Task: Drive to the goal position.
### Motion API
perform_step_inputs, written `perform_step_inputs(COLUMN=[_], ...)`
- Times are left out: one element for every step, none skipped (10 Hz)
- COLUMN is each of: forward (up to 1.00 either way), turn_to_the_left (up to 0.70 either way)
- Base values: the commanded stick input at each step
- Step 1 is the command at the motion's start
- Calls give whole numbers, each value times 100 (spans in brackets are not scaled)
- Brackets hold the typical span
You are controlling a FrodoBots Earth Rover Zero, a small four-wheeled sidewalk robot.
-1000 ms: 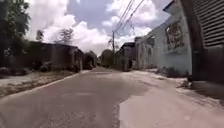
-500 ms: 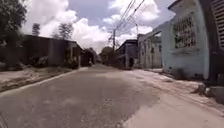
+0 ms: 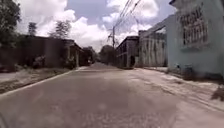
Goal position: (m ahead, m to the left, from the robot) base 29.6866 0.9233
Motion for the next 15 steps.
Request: perform_step_inputs(forward=[100,100,100,100,100,100,100,98,86,85,85,85,85,85,85], turn_to_the_left=[0,0,0,0,0,0,0,0,0,0,0,0,0,0,0])
